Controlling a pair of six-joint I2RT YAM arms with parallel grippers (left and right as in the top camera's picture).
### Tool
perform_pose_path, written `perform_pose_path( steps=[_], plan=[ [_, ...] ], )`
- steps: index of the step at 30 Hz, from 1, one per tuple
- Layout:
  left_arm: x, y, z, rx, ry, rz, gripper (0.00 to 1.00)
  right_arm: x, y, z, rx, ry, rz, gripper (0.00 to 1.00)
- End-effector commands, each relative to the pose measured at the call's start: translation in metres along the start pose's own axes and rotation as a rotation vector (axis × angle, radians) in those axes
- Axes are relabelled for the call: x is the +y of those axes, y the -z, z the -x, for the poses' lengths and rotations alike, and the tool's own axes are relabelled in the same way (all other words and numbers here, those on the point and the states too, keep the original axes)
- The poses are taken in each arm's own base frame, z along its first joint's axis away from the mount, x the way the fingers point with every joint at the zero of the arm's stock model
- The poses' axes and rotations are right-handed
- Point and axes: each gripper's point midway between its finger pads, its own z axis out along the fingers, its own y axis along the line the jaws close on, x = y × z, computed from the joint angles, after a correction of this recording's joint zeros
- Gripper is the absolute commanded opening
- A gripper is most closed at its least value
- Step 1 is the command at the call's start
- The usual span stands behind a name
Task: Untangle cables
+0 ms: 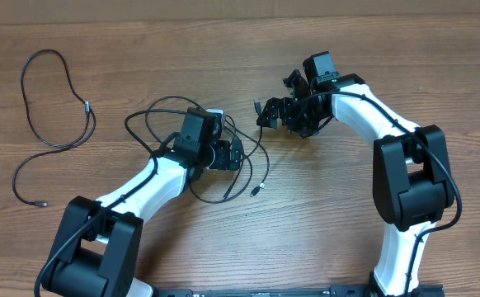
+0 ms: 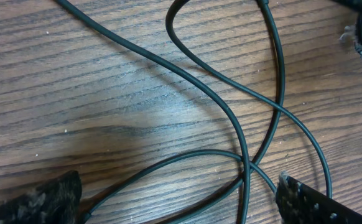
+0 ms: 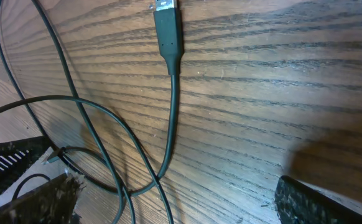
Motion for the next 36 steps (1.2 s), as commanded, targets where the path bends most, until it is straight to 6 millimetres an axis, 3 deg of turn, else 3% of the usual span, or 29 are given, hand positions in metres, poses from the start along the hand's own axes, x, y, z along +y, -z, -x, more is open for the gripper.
perform_pose_path(
  steps=[1, 18, 19, 20, 22, 23, 36],
  plan=[
    [-0.0025, -0.0009, -0.004, 0.011, 0.0, -0.011, 1.0, 0.0078, 0.0018, 0.0073, -0.015, 0.017, 0.015, 1.0],
    [-0.0026, -0.0009, -0.0041, 0.011, 0.0, -0.011, 0.98, 0.0079, 0.0018, 0.0077, -0.017, 0.018, 0.016, 1.0],
    [-0.0026, -0.0009, -0.0041, 0.011, 0.0, -0.011, 0.8, 0.0079, 0.0018, 0.0077, -0.017, 0.018, 0.016, 1.0],
    [-0.0026, -0.0009, -0.0038, 0.01, 0.0, -0.011, 0.42, 0.008, 0.0018, 0.0078, -0.017, 0.018, 0.016, 1.0],
    [-0.0025, -0.0009, -0.0042, 0.012, 0.0, -0.011, 0.12, 0.008, 0.0018, 0.0079, -0.018, 0.018, 0.016, 1.0],
    [-0.0022, -0.0008, -0.0052, 0.016, 0.0, -0.01, 0.04, 0.008, 0.0018, 0.0079, -0.018, 0.018, 0.016, 1.0],
    [-0.0095, -0.0003, -0.0136, 0.055, 0.004, -0.055, 0.04, 0.008, 0.0018, 0.0079, -0.018, 0.018, 0.016, 1.0]
  ],
)
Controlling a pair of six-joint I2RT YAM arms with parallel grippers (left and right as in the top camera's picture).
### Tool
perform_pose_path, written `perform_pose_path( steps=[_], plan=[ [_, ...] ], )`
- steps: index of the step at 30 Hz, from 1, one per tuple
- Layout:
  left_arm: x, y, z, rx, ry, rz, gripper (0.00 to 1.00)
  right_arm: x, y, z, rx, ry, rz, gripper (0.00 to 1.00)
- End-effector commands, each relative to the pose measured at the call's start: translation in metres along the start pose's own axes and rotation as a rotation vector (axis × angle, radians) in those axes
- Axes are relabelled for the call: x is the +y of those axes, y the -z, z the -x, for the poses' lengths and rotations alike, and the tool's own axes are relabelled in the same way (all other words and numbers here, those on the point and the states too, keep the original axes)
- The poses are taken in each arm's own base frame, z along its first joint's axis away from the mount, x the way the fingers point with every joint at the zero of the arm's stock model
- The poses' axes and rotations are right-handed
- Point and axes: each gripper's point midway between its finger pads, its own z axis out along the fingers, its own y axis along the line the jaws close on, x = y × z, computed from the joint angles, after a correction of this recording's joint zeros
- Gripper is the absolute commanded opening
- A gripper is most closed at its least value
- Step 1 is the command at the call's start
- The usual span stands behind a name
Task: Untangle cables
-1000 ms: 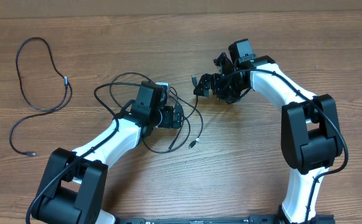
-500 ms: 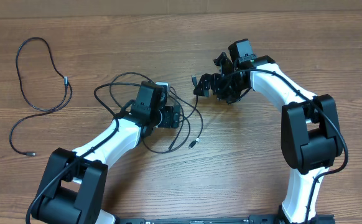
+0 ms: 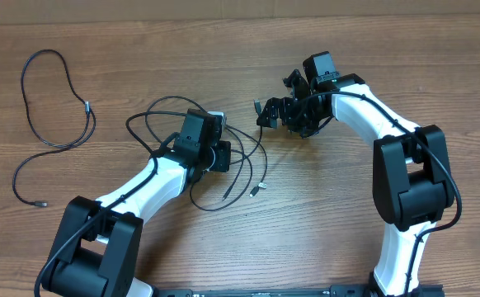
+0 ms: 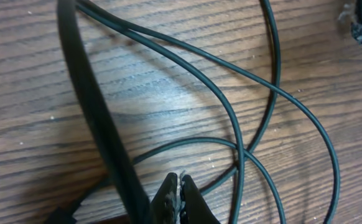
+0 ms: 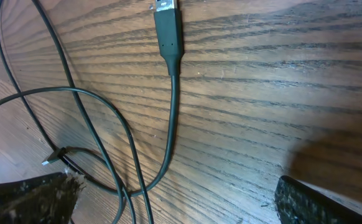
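Observation:
A tangle of thin black cables point(image 3: 248, 157) lies mid-table between the arms. My left gripper point(image 3: 223, 155) sits in the tangle, fingers pressed together point(image 4: 180, 186). One black strand point(image 4: 91, 106) rises thick and close to the left wrist camera and runs down beside the fingers, apparently pinched there. Other loops point(image 4: 231, 118) lie flat on the wood. My right gripper point(image 3: 266, 113) hovers at the tangle's upper right, wide open point(image 5: 171, 186), nothing between its fingers. A USB plug point(image 5: 167, 25) with its lead lies ahead of it.
A separate black cable point(image 3: 86, 106) lies in a loose curve at the far left of the wooden table point(image 3: 388, 49). A small connector end point(image 3: 256, 190) lies just below the tangle.
My left gripper was wide open over the crossing strands and is now shut, with one strand raised toward the camera. The loops have shifted slightly left. The right arm has not moved.

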Motion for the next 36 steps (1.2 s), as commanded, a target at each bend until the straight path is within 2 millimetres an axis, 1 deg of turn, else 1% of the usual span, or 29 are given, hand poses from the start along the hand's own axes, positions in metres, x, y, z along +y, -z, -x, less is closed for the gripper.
perform_pose_path(
  steps=[1, 4, 7, 11, 19, 26, 30, 32, 33, 36],
  plan=[
    [-0.006, -0.001, -0.006, 0.021, -0.002, -0.029, 0.04, 0.008, 0.002, 0.008, -0.017, 0.018, 0.016, 1.0],
    [-0.008, 0.005, -0.005, 0.028, 0.009, -0.033, 0.04, 0.008, 0.002, 0.008, -0.017, 0.018, 0.016, 1.0],
    [-0.017, 0.023, 0.004, 0.007, 0.004, -0.06, 0.04, 0.008, 0.002, 0.008, -0.017, 0.018, 0.017, 1.0],
    [-0.029, 0.061, 0.025, -0.082, -0.013, -0.086, 0.04, 0.008, 0.002, 0.008, -0.018, 0.018, 0.016, 1.0],
    [-0.049, 0.136, 0.051, -0.274, -0.049, -0.145, 0.04, 0.008, 0.002, 0.008, -0.017, 0.018, 0.016, 1.0],
    [-0.065, 0.205, 0.064, -0.462, -0.088, -0.204, 0.04, 0.008, 0.002, 0.008, -0.017, 0.018, 0.016, 1.0],
    [-0.066, 0.244, 0.069, -0.582, -0.1, -0.202, 0.04, 0.008, 0.002, 0.008, -0.017, 0.018, 0.016, 1.0],
    [-0.064, 0.267, 0.07, -0.654, -0.1, -0.19, 0.04, 0.008, 0.002, 0.008, -0.017, 0.018, 0.016, 1.0],
    [-0.062, 0.281, 0.071, -0.7, -0.098, -0.181, 0.04, 0.008, 0.002, 0.008, -0.017, 0.018, 0.016, 1.0],
    [-0.059, 0.312, 0.07, -0.796, -0.092, -0.166, 0.04, 0.008, 0.002, 0.008, -0.017, 0.018, 0.016, 1.0]
  ],
)
